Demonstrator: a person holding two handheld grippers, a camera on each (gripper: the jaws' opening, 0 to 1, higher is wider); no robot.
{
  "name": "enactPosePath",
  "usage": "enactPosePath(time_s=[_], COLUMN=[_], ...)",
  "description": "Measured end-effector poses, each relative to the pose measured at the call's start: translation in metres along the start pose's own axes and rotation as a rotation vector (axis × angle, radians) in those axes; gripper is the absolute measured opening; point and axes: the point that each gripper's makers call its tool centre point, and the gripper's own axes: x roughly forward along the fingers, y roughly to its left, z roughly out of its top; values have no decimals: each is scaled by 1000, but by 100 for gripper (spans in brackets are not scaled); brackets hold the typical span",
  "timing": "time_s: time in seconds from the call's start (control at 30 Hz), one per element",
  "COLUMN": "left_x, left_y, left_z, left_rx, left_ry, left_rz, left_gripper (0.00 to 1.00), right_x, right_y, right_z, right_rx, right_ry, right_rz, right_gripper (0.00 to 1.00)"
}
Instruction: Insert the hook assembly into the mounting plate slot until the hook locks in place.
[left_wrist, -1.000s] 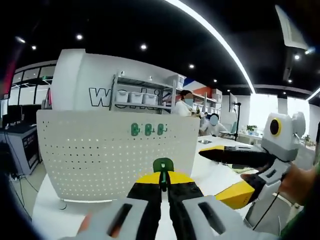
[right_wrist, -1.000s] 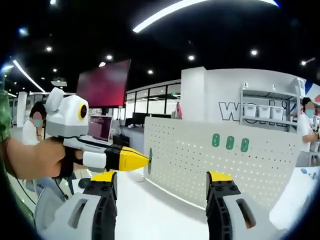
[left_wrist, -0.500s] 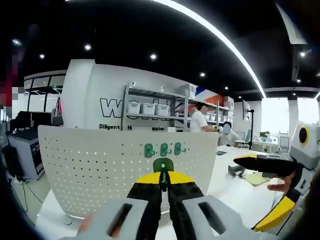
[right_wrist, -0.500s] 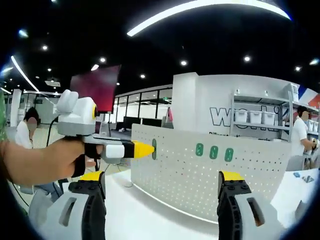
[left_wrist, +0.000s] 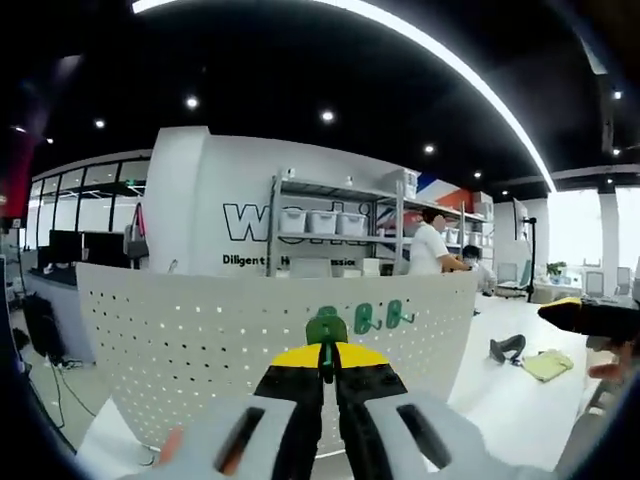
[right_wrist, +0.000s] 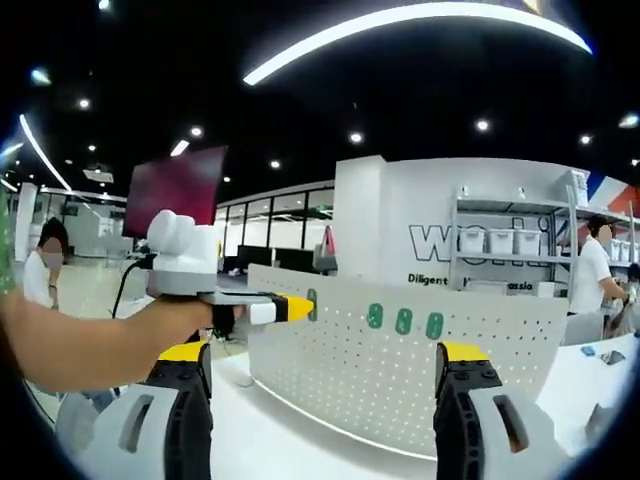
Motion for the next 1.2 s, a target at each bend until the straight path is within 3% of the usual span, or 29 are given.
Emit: enactPosePath(time_s=[0.6,1.2], left_x=[59,81], left_y=[25,31], left_z=[-1,-8], left_rx=[76,100], left_ry=[22,31], left_rz=[82,120], left_gripper=[3,3], right_x=[12,19], right_y=[-22,-32], right_z=[-11,-20], right_rx=[20,26], right_ry=[10,29], right_rz=[1,0], right_gripper=[93,92])
